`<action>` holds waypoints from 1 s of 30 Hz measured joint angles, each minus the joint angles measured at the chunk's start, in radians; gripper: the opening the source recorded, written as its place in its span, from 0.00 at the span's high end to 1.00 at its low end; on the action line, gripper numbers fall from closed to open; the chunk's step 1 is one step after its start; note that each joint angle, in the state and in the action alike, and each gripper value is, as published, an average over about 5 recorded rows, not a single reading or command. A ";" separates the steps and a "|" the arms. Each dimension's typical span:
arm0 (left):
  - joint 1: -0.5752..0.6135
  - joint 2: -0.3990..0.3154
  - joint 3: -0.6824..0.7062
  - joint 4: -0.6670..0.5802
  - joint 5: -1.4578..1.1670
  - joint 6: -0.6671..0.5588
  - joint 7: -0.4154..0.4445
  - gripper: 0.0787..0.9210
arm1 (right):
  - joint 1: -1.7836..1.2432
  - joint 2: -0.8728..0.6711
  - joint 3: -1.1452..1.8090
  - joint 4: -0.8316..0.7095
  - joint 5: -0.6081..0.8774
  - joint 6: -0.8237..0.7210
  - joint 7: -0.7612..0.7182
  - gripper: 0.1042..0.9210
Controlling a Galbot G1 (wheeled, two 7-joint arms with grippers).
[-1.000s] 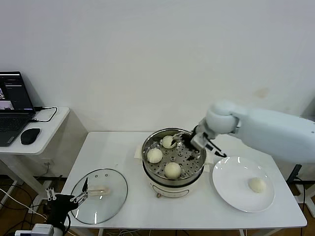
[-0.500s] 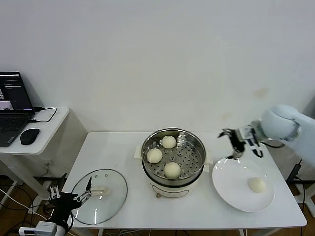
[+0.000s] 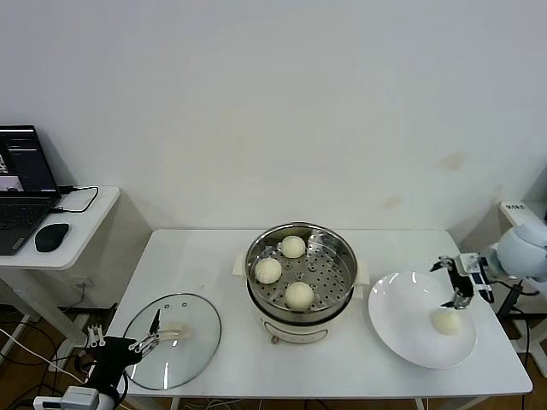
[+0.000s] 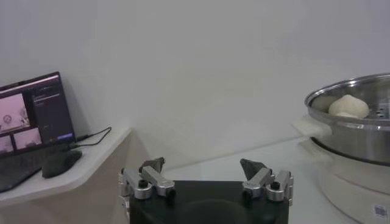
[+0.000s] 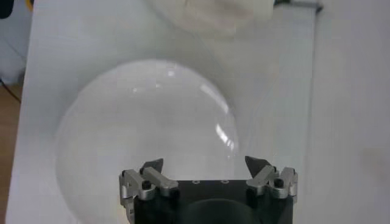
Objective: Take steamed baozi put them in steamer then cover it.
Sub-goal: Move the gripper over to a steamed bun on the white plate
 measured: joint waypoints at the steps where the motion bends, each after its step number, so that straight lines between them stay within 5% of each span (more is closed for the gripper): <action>1: 0.001 -0.001 -0.001 0.000 0.000 0.000 0.000 0.12 | -0.027 0.004 0.020 -0.011 -0.008 0.002 0.001 0.12; 22: 0.014 -0.006 -0.010 -0.003 0.004 0.000 0.000 0.12 | -0.299 0.103 0.220 -0.176 -0.114 0.005 0.038 0.12; 30: 0.016 -0.007 -0.009 0.000 0.004 0.000 0.001 0.12 | -0.325 0.118 0.239 -0.191 -0.129 -0.009 0.039 0.22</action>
